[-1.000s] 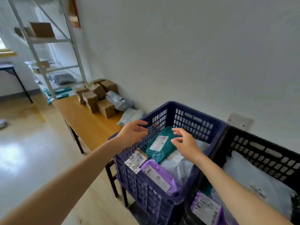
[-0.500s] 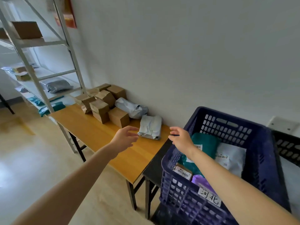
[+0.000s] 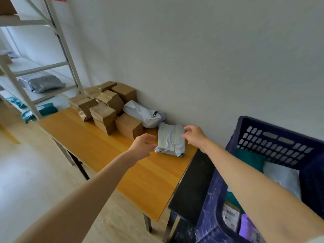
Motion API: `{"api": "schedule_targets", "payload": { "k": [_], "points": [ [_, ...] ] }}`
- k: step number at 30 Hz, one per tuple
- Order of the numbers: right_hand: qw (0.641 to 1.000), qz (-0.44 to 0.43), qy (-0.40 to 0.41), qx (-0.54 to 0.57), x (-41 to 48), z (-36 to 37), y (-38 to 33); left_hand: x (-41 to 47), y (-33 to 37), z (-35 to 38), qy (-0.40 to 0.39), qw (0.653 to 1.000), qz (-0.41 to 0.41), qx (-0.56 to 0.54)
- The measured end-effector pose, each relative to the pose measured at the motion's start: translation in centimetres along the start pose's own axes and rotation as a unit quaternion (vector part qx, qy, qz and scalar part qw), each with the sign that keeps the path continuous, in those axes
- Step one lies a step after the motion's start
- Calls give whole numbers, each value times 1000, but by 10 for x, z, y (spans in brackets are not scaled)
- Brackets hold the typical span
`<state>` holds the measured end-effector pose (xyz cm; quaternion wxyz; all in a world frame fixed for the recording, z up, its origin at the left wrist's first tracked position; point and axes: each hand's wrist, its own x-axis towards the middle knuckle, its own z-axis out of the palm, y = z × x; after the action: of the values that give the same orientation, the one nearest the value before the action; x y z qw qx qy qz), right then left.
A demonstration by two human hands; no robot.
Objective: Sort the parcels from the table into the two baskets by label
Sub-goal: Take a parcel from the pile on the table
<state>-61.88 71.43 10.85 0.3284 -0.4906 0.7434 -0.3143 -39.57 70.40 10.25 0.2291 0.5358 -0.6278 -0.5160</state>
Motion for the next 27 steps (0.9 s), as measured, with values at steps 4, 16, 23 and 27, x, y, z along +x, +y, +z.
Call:
{"api": "schedule_targets", "payload": {
  "k": [4,16,23,27],
  "points": [
    [999,43,11,-5,57,7,5,56,-5,-17,-34,998,-16,50],
    [985,138,-30,-95,137,36,42,185,-47,-17,-96,988,-32,116],
    [968,249,12,-23,151,67,70,247,-68,-2,-181,975,-61,114],
    [956,289,48,5,166,82,82,278,-84,-1,-232,957,-120,122]
  ]
}}
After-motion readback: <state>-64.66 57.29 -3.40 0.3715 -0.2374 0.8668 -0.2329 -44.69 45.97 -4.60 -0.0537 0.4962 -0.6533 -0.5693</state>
